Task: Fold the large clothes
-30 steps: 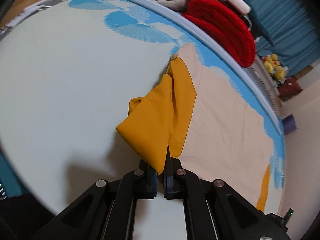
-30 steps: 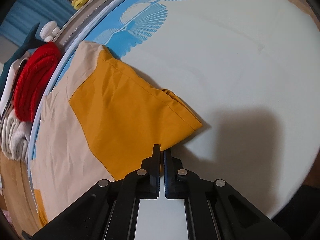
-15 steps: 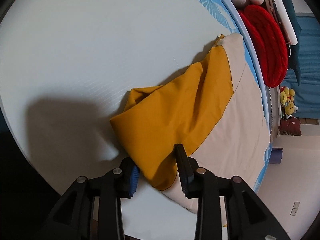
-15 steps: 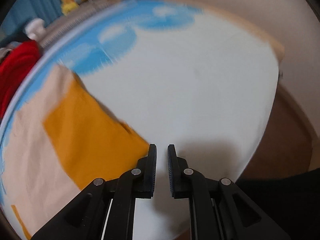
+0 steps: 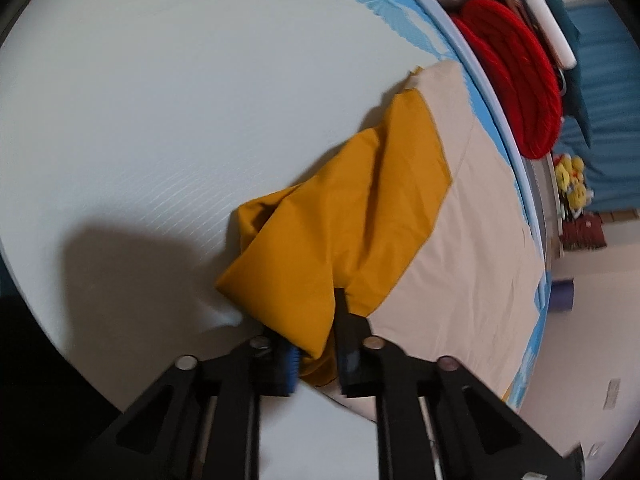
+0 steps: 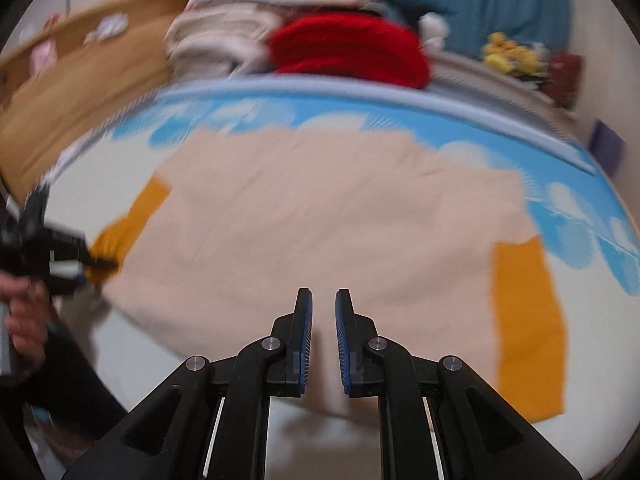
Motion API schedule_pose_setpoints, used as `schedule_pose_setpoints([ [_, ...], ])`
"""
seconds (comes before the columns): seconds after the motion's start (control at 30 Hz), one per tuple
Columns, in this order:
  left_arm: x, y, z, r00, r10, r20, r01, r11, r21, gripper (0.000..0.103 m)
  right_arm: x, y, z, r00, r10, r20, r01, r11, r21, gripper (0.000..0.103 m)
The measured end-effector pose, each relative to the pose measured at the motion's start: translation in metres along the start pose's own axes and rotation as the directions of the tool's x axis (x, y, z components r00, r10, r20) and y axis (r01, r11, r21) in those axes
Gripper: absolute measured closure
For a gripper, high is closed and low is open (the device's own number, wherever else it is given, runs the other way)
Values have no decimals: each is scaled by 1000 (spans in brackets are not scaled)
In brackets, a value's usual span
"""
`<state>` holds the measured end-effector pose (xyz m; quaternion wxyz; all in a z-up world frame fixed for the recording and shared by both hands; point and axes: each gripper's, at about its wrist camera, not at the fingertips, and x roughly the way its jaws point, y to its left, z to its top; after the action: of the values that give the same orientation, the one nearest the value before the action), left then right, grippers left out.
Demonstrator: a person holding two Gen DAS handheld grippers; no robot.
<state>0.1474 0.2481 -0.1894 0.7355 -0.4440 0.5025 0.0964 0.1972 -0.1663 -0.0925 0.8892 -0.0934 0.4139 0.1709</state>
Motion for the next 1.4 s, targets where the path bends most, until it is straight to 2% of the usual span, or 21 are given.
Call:
schedule_pose_setpoints([
  [0.1,-9,-7,-1,1000,-9,25,8,1000,30,99,36,13,-9,988,-56,-145,49,997,-54,87],
  [0.17,-21,-18,-4,998,-11,58,7,998,67,100,62,10,-20,959,-95,-267,78,994,-73,87],
  [0.3,-45,-44,-16,992,-34,124,12,984,175,100,62,-8,-14,943,-56,-327,56,998,-9,86],
  [0.4,-61,-71,-26,983,-79,167,32,964,266,101,21,-30,12,975,-48,-216,58,998,40,86],
  [0.47,-70,-93,-37,974,-122,190,52,940,339,101,-19,-48,32,995,-44,-90,47,998,30,85],
  [0.53,-75,-110,-48,968,-148,205,54,914,402,101,-53,-63,47,997,-69,30,69,998,-5,80],
  [0.57,-76,-119,-54,965,-160,209,56,900,432,101,-71,-73,51,992,-90,90,93,995,-25,71],
  [0.63,-77,-141,-70,961,-195,198,73,865,497,101,-97,-92,55,976,-116,187,123,992,-27,55],
  [0.73,-72,-178,-91,959,-235,161,101,809,579,102,-125,-121,40,950,-143,277,134,990,52,52],
  [0.83,-63,-216,-118,963,-253,96,127,738,663,102,-128,-147,31,960,-160,229,124,979,162,52],
  [0.87,-59,-226,-127,963,-258,72,140,714,686,102,-134,-152,33,957,-155,245,113,978,176,52],
  [0.93,-47,-256,-156,966,-260,18,159,642,750,102,-148,-157,29,943,-157,295,104,977,187,51],
  [0.97,-39,-271,-172,967,-254,-15,170,602,780,102,-151,-160,27,943,-152,298,99,978,184,51],
  [1.07,-11,-303,-218,970,-221,-101,204,517,831,102,-153,-172,22,952,-140,274,89,978,189,50],
  [1.13,9,-316,-242,970,-179,-163,230,477,848,101,-159,-181,18,954,-128,270,75,977,199,50],
  [1.17,31,-322,-254,965,-123,-232,263,470,842,101,-156,-184,20,956,-123,268,69,977,203,49],
  [1.2,47,-323,-259,955,-78,-285,286,481,829,99,-155,-186,19,958,-118,262,63,976,207,48],
  [1.23,68,-322,-264,936,-9,-351,308,506,806,97,-150,-191,21,960,-113,255,58,976,211,45],
  [1.27,82,-320,-264,926,45,-376,298,526,797,96,-147,-194,22,965,-104,241,52,975,215,42],
  [1.33,87,-317,-259,921,78,-382,284,538,793,93,-139,-199,21,972,-94,214,46,974,220,40],
  [1.4,72,-313,-245,902,27,-431,347,549,760,85,-133,-202,21,978,-82,194,37,973,226,38],
])
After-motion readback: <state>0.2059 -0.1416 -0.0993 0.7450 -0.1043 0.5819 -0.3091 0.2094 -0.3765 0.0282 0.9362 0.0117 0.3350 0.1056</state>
